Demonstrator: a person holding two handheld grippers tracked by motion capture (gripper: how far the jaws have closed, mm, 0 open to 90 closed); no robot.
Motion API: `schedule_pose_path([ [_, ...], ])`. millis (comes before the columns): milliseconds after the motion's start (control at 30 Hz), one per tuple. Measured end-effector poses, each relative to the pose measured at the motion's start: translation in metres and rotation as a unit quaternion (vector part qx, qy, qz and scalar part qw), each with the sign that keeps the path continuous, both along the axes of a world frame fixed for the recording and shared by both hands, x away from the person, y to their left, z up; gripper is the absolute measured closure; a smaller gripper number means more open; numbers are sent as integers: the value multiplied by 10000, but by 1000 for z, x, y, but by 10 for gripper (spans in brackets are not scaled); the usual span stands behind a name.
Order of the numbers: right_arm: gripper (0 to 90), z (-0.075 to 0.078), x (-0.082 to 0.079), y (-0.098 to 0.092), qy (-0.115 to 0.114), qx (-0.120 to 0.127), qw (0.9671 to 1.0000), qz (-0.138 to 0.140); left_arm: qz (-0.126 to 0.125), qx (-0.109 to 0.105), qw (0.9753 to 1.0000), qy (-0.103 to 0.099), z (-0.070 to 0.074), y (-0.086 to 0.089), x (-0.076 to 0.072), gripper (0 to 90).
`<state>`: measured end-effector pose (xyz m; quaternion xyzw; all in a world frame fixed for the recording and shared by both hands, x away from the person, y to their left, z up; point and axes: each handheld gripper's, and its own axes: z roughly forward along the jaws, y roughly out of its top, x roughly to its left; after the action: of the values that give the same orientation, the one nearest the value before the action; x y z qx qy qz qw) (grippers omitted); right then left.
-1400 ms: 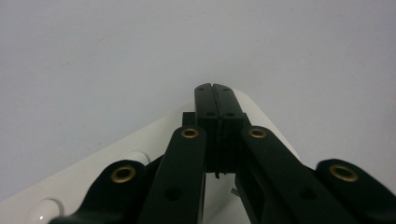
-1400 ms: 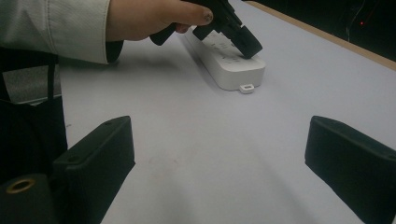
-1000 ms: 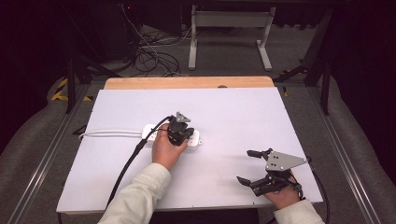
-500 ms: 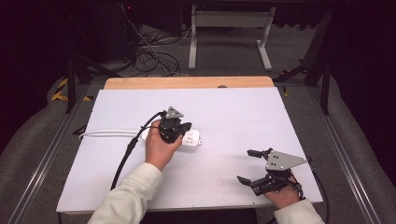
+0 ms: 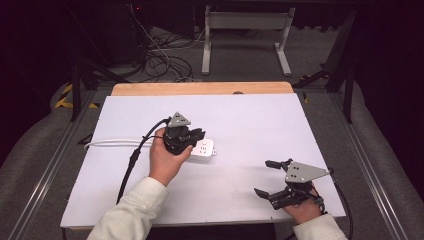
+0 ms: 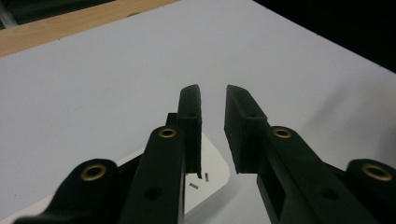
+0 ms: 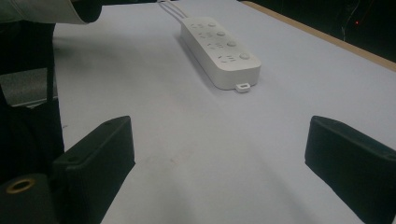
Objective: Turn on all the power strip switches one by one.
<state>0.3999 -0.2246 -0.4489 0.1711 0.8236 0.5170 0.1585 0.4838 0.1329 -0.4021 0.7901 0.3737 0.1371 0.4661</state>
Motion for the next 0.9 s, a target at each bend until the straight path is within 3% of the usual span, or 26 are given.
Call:
schedule_pose_path([
  [133, 87, 0, 0, 0, 4, 0, 10000, -4, -207, -104, 9991, -361, 9, 8, -11, 701],
  [200, 87, 0, 0, 0, 2, 13, 10000, -15, -296, -22, 9976, -629, 13, 12, -17, 641],
  [300, 88, 0, 0, 0, -2, 7, 10000, -14, -374, 194, 9970, -650, 16, 19, -26, 508],
  [367, 87, 0, -1, 0, -6, 6, 10000, -20, -411, 143, 9956, -830, 15, 27, -33, 472],
  [533, 87, 0, -1, 1, 0, 2, 10000, -24, -460, -170, 9949, -884, 9, 47, -48, 390],
  [600, 87, 0, -1, 1, -1, -6, 10000, -33, -421, -129, 9946, -936, 8, 57, -53, 359],
  [733, 87, 0, 0, 1, 7, -6, 10000, -28, -455, -248, 9949, -866, 2, 74, -62, 309],
  [833, 87, 0, 0, 1, 17, -5, 10000, -27, -491, -253, 9940, -942, -4, 85, -69, 260],
  [900, 87, 0, 0, 1, 20, -1, 10000, -31, -524, -149, 9926, -1082, -8, 94, -73, 239],
])
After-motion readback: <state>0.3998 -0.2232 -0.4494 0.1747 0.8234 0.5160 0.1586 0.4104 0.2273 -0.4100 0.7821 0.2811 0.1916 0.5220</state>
